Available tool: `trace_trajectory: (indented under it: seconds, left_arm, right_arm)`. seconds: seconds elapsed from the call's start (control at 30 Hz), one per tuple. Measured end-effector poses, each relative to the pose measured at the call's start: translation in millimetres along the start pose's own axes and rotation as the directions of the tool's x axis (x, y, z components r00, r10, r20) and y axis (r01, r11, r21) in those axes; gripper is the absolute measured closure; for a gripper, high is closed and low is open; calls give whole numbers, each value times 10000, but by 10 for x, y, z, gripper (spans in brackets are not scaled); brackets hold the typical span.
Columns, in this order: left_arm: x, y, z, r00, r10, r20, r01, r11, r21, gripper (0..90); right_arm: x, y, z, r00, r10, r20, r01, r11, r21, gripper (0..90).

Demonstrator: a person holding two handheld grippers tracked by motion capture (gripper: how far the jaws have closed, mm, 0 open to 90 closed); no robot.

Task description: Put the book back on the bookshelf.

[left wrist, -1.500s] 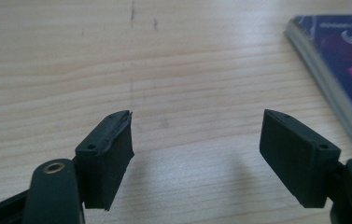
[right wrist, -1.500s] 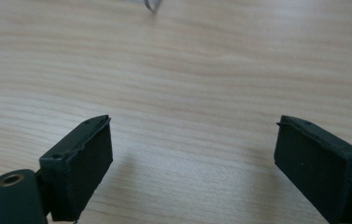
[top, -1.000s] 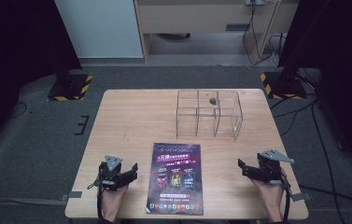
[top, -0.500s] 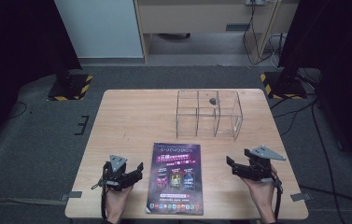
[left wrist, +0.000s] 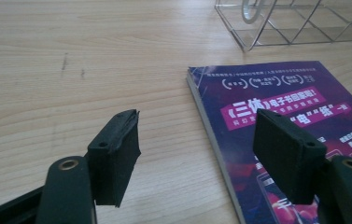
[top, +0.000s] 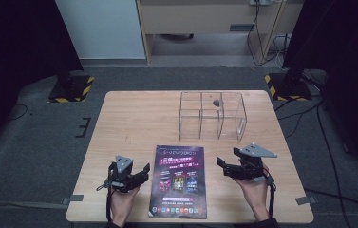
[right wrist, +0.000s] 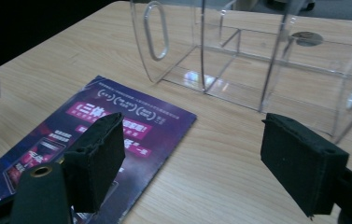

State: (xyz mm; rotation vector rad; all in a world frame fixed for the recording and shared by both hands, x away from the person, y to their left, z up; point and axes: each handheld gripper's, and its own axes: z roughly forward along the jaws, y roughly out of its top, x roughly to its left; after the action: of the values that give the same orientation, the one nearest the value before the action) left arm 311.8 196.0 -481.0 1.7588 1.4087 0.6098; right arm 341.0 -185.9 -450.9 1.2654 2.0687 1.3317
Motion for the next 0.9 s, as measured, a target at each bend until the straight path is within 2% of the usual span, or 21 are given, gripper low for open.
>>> trace_trajectory:
  seconds: [0.27, 0.7, 0.9]
  left_arm:
    - [-98, -35, 118, 9997, 189, 121, -192, 9995, 241, 324]
    - [-193, -164, 263, 9980, 269, 566, -313, 9964, 790, 334]
    - [-242, -222, 342, 9972, 369, 643, -437, 9932, 1081, 336]
  right_arm:
    - [138, -6, 123, 9996, -141, -231, 144, 9998, 168, 221]
    - [363, -221, 364, 9973, -180, -713, 239, 9963, 828, 252]
    - [416, -305, 422, 9963, -132, -853, 217, 9948, 992, 266]
